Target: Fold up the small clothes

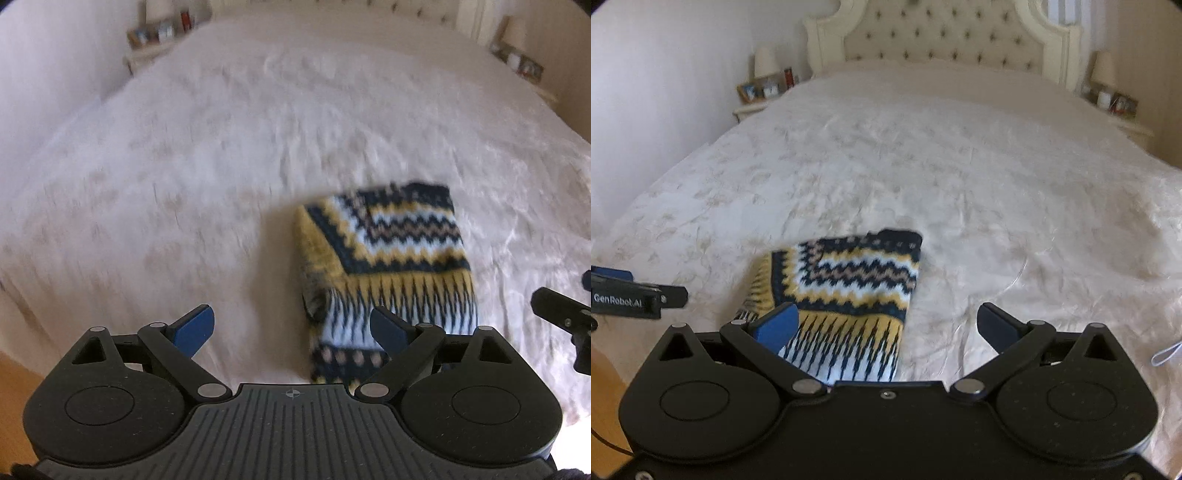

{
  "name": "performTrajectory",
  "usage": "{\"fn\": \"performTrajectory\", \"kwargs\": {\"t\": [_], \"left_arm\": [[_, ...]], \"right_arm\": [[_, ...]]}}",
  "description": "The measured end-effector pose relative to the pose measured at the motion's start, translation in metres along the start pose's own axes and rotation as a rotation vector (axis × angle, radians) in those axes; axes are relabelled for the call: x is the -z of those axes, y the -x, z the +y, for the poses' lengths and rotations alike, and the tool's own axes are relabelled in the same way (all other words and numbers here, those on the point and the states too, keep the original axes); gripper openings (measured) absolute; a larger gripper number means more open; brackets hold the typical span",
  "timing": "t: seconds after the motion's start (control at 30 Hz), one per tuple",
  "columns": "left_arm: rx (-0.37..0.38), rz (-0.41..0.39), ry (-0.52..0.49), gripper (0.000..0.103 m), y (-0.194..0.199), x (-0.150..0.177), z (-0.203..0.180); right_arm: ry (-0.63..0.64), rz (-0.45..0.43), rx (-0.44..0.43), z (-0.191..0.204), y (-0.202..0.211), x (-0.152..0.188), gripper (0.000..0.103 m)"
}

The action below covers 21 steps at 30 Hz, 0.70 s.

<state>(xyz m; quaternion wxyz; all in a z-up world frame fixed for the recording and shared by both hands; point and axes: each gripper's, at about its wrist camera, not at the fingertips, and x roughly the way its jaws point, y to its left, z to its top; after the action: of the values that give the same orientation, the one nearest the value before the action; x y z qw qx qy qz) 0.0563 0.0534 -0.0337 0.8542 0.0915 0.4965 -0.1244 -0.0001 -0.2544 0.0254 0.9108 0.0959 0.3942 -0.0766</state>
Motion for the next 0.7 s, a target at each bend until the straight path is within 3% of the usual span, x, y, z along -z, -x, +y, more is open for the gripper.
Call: {"fn": "performTrajectory", "kwargs": {"t": [0.2, 0.43, 0.7], "left_arm": [[-0.002, 0.117, 0.027, 0.092, -0.014, 0.012, 0.001], [-0.032, 0.179, 0.006, 0.088, -0.027, 0.020, 0.000], [-0.013, 0.236, 0.001, 0.086, -0.036, 0.027, 0.001]], "right_arm": [[-0.051, 0.087, -0.032, -0.004, -0.006, 0.005, 0.102], [-0.068, 0.155, -0.022, -0.007, -0.014, 0.014, 0.102], [-0.084, 0.223, -0.008, -0.011, -0.026, 0.018, 0.102]]}}
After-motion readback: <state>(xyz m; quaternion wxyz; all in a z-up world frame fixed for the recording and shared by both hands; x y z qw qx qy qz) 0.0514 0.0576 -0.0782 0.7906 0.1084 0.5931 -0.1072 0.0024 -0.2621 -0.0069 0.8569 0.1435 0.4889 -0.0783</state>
